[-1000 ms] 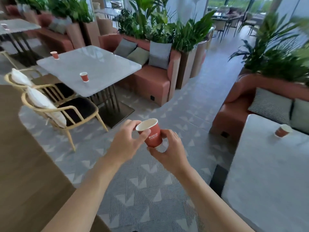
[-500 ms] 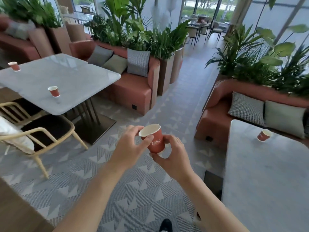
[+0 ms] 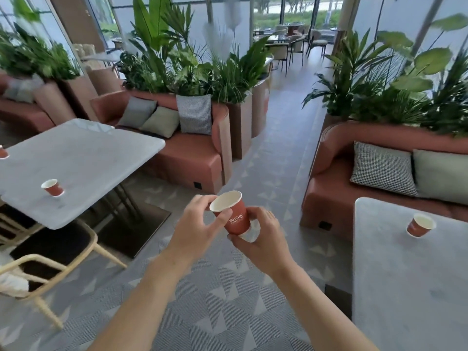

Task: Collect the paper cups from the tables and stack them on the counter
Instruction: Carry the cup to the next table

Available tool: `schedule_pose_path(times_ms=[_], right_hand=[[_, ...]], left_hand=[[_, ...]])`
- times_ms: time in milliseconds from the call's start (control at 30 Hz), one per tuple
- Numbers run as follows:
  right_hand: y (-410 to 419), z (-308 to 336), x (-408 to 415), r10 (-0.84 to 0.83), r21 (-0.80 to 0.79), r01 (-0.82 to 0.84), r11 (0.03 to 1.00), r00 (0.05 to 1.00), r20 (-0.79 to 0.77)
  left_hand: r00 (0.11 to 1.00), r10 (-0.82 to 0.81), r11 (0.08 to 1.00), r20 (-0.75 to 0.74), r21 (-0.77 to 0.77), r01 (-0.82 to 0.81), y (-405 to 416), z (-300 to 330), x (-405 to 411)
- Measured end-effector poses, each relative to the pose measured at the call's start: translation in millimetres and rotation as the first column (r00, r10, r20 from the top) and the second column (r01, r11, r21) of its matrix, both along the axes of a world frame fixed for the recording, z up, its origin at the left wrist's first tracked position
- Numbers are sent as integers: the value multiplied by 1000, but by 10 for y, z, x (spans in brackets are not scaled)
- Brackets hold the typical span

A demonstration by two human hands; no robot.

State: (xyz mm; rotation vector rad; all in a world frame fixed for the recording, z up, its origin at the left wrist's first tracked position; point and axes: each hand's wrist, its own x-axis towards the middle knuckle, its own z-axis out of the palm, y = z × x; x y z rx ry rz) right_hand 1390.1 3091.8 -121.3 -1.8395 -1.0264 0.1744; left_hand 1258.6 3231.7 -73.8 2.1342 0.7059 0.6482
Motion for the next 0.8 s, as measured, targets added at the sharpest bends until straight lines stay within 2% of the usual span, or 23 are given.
schedule_pose_path(times_ms=[333,800], right_hand=[[-126,-35,1254,-78,71,82,994,996,-50],[-804,-99,2461,-400,113,405,907,914,-64]], left_hand=[[994,-107,994,-19,36,108,-12,60,1415],[894,-448,893,-19,40,449,-441,3,3190]])
